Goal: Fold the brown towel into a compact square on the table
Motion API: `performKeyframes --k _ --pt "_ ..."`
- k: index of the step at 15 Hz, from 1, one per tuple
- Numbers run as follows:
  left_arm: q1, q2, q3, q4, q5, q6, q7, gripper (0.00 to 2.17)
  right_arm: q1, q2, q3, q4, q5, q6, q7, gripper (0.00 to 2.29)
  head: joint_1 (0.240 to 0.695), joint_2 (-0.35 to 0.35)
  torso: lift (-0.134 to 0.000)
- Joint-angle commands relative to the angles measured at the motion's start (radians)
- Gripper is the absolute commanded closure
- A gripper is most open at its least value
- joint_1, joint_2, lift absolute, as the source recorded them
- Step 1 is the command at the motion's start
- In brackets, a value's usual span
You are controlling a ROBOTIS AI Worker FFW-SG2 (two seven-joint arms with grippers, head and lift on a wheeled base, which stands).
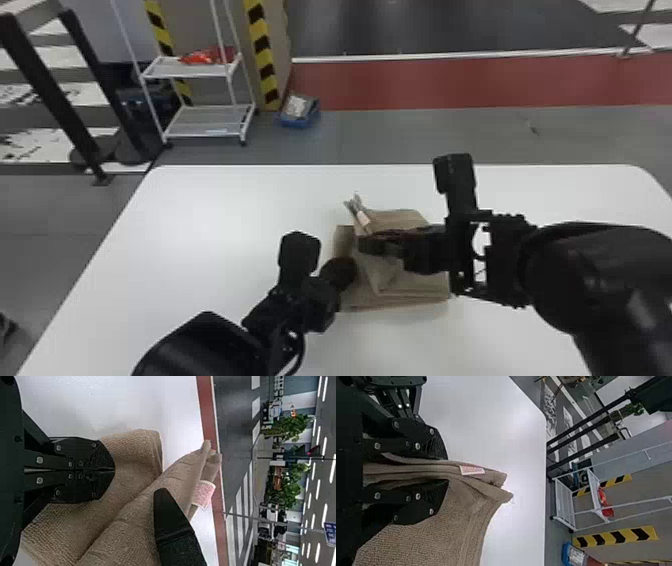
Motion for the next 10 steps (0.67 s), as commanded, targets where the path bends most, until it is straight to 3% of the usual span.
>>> performKeyframes --k 1,3,7,8,9,10 --pt "0.000 0.000 0.002 0.007 0.001 -0.006 0.000 1.71 0.018 0.000 -0.004 -0.006 -0.010 -0.021 0.000 0.01 0.695 0.101 -0.125" --pt "0.000 0.000 0.000 0.013 0.001 -0.012 0.000 1.71 0.060 -0.003 -0.013 -0.032 -0.016 -0.104 0.002 0.02 0.695 0.103 -0.125" --pt "0.000 -0.001 0.000 0.014 0.001 -0.024 0.000 1.71 0.164 -0.012 -0.088 -0.157 -0.018 -0.107 0.002 0.03 0.695 0.095 -0.125" --pt "0.000 -0.001 0.000 0.014 0.001 -0.027 0.002 1.71 0.195 -0.029 -0.106 -0.193 -0.018 -0.104 0.003 0.16 0.695 0.089 -0.125" --pt "0.002 -0.001 0.000 0.013 0.003 -0.027 0.002 1.71 0.222 -0.052 -0.123 -0.231 -0.016 -0.098 0.008 0.45 0.695 0.080 -0.125" --pt "0.002 -0.001 0.000 0.013 0.003 -0.030 0.003 1.71 0.261 -0.075 -0.145 -0.268 -0.015 -0.092 0.026 1.07 0.695 0.072 -0.125"
